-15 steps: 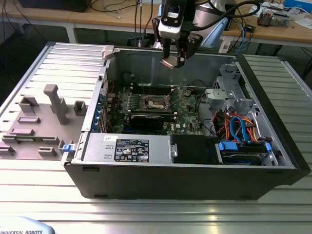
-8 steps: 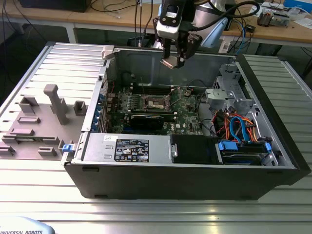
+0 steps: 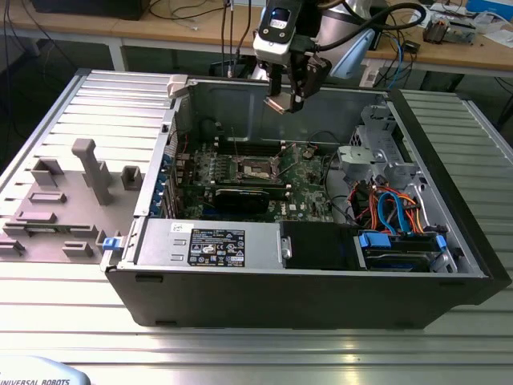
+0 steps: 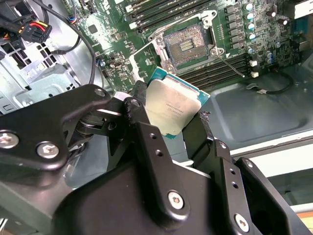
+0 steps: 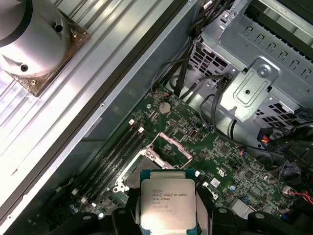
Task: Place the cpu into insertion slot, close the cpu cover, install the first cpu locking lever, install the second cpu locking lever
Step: 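Place the cpu into insertion slot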
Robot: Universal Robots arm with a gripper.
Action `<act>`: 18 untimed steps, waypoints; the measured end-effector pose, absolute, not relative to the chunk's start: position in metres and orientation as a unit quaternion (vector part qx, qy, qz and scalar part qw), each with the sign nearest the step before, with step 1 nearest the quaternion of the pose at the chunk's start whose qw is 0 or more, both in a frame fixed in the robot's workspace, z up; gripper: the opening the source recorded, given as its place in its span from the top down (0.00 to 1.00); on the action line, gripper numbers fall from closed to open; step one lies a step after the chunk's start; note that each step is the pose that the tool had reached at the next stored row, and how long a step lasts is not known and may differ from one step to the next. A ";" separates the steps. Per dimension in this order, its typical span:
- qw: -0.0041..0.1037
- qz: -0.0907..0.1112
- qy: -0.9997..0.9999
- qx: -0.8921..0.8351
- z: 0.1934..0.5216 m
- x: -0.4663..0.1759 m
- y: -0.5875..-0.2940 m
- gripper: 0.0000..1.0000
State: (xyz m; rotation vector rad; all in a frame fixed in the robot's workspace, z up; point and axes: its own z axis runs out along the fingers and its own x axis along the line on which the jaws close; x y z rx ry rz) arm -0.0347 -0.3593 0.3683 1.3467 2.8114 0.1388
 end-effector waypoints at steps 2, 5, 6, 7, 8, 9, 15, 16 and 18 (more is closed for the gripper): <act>0.011 0.044 0.901 0.432 0.368 -0.035 -0.359 0.46; 0.011 0.044 0.901 0.432 0.368 -0.035 -0.359 0.46; 0.011 0.045 0.901 0.432 0.368 -0.035 -0.359 0.46; 0.011 0.044 0.901 0.432 0.368 -0.035 -0.359 0.46; 0.011 0.045 0.901 0.432 0.368 -0.035 -0.359 0.46; 0.011 0.045 0.900 0.433 0.368 -0.035 -0.359 0.46; 0.012 0.044 0.891 0.452 0.368 -0.035 -0.359 0.46; 0.012 0.044 0.889 0.456 0.368 -0.035 -0.359 0.46; 0.013 0.044 0.881 0.471 0.368 -0.035 -0.359 0.46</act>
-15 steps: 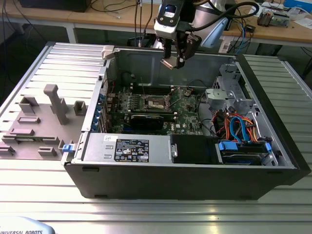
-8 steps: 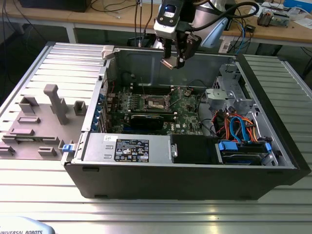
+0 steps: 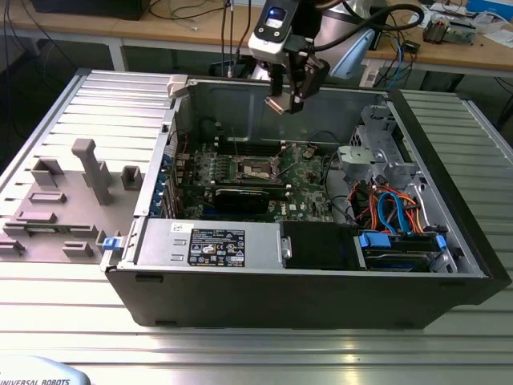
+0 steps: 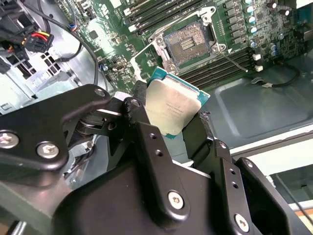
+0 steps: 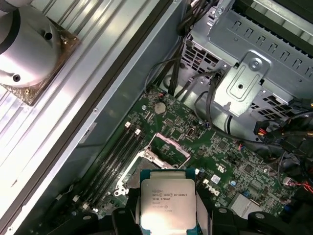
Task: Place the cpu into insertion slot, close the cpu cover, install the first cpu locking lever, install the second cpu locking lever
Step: 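Place the cpu into insertion slot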
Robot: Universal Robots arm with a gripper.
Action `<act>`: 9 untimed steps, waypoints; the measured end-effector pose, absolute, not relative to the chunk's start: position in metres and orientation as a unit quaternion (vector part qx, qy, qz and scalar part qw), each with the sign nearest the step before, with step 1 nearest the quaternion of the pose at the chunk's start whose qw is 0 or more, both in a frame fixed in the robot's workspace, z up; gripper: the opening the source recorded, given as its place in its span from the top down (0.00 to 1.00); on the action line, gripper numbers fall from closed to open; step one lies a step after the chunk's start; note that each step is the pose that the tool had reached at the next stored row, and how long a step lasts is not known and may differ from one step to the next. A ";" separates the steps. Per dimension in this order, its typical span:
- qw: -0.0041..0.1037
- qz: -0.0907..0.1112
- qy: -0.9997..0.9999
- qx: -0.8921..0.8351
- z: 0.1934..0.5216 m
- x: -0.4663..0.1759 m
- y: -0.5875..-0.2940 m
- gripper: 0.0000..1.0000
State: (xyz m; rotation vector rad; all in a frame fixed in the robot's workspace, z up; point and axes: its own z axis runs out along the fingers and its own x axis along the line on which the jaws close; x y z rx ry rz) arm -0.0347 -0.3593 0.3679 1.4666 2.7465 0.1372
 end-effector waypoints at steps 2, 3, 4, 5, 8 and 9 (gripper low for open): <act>0.013 0.044 0.871 0.490 0.368 -0.035 -0.359 0.46; 0.014 0.044 0.869 0.492 0.367 -0.035 -0.359 0.46; 0.014 0.044 0.869 0.493 0.367 -0.035 -0.359 0.46; 0.014 0.044 0.868 0.494 0.367 -0.036 -0.359 0.46; 0.014 0.044 0.868 0.495 0.367 -0.037 -0.359 0.46; 0.014 0.044 0.867 0.496 0.366 -0.037 -0.359 0.46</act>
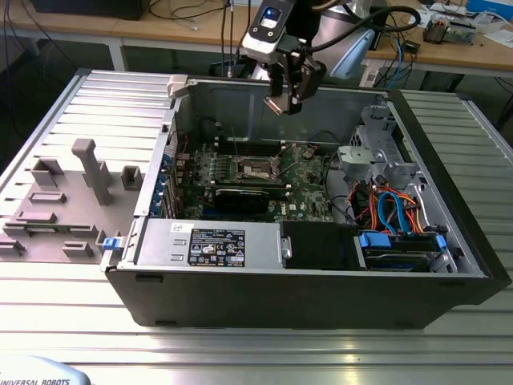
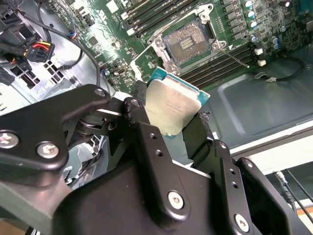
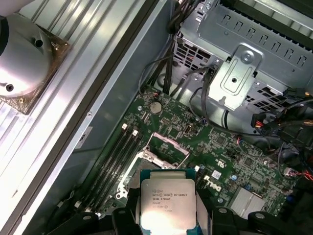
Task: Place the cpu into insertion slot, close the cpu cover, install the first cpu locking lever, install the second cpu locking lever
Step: 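Place the cpu into insertion slot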
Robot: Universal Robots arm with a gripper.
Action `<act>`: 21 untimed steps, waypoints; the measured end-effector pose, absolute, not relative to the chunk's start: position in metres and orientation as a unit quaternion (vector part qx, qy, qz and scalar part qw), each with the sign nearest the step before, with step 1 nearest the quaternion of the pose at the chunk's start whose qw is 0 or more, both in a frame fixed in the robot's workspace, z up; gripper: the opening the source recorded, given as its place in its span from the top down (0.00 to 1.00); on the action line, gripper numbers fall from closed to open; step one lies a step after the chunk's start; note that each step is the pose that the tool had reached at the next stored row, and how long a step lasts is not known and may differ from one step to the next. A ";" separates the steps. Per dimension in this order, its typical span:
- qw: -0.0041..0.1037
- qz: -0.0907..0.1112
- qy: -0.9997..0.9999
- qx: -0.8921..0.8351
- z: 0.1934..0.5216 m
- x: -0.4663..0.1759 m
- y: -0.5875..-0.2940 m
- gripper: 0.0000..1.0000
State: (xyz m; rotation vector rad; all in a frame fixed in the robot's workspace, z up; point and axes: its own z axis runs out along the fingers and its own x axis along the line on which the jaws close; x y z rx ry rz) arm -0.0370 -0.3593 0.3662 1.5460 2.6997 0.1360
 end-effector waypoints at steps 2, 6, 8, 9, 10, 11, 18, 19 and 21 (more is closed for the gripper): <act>0.014 0.043 0.861 0.506 0.365 -0.037 -0.359 0.46; 0.014 0.042 0.851 0.524 0.362 -0.037 -0.359 0.46; 0.014 0.042 0.849 0.527 0.362 -0.037 -0.359 0.46; 0.014 0.042 0.848 0.527 0.362 -0.037 -0.359 0.46; 0.014 0.042 0.848 0.527 0.362 -0.037 -0.359 0.46; 0.014 0.042 0.848 0.527 0.362 -0.037 -0.359 0.46; 0.014 0.042 0.848 0.528 0.362 -0.037 -0.359 0.46; 0.014 0.042 0.848 0.528 0.362 -0.037 -0.359 0.46; 0.014 0.042 0.846 0.531 0.361 -0.037 -0.359 0.46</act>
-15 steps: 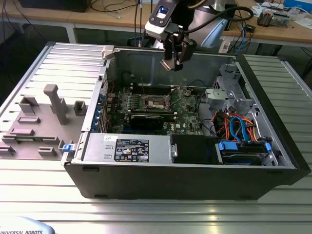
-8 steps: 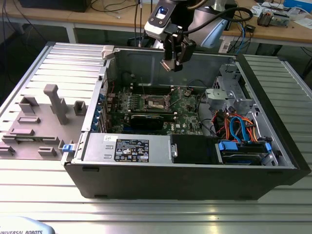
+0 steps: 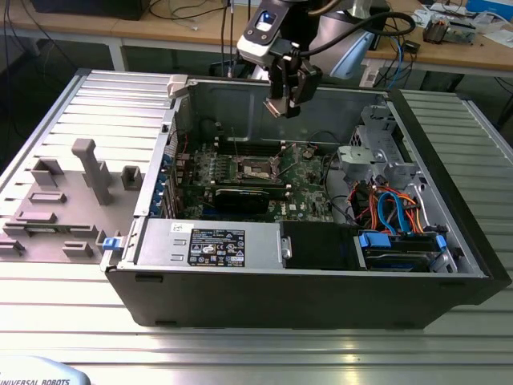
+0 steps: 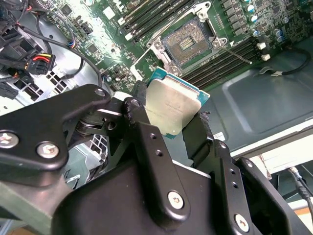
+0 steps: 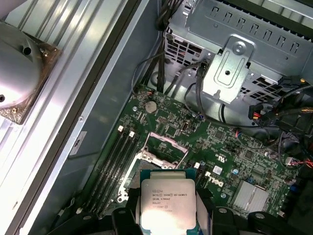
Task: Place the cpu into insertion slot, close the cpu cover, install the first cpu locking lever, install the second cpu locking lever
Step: 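Place the cpu into insertion slot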
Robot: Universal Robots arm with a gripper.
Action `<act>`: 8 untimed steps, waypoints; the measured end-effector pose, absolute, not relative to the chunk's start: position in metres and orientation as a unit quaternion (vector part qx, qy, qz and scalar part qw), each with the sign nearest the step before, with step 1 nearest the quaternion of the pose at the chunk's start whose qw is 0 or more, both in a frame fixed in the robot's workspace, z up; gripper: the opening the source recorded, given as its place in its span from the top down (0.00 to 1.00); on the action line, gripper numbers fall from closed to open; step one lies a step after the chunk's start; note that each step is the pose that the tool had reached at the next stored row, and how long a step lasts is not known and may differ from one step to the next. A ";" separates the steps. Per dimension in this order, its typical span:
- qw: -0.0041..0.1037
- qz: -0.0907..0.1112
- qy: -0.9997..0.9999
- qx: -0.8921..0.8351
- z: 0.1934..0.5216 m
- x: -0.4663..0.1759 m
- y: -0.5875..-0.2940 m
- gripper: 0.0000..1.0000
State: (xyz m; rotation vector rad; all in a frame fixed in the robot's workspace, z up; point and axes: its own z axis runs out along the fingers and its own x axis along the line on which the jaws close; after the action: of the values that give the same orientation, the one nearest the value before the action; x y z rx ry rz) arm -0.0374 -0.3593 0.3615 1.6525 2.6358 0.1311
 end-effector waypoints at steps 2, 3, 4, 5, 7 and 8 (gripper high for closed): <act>0.014 0.042 0.841 0.538 0.361 -0.038 -0.359 0.46; 0.014 0.042 0.839 0.543 0.361 -0.038 -0.359 0.46; 0.015 0.042 0.835 0.549 0.361 -0.038 -0.359 0.46; 0.015 0.042 0.833 0.552 0.361 -0.038 -0.359 0.46; 0.015 0.042 0.828 0.559 0.361 -0.038 -0.359 0.46; 0.015 0.042 0.826 0.562 0.361 -0.038 -0.359 0.46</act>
State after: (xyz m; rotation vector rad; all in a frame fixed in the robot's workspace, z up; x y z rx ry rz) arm -0.0383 -0.3593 0.3611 1.7483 2.5696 0.1292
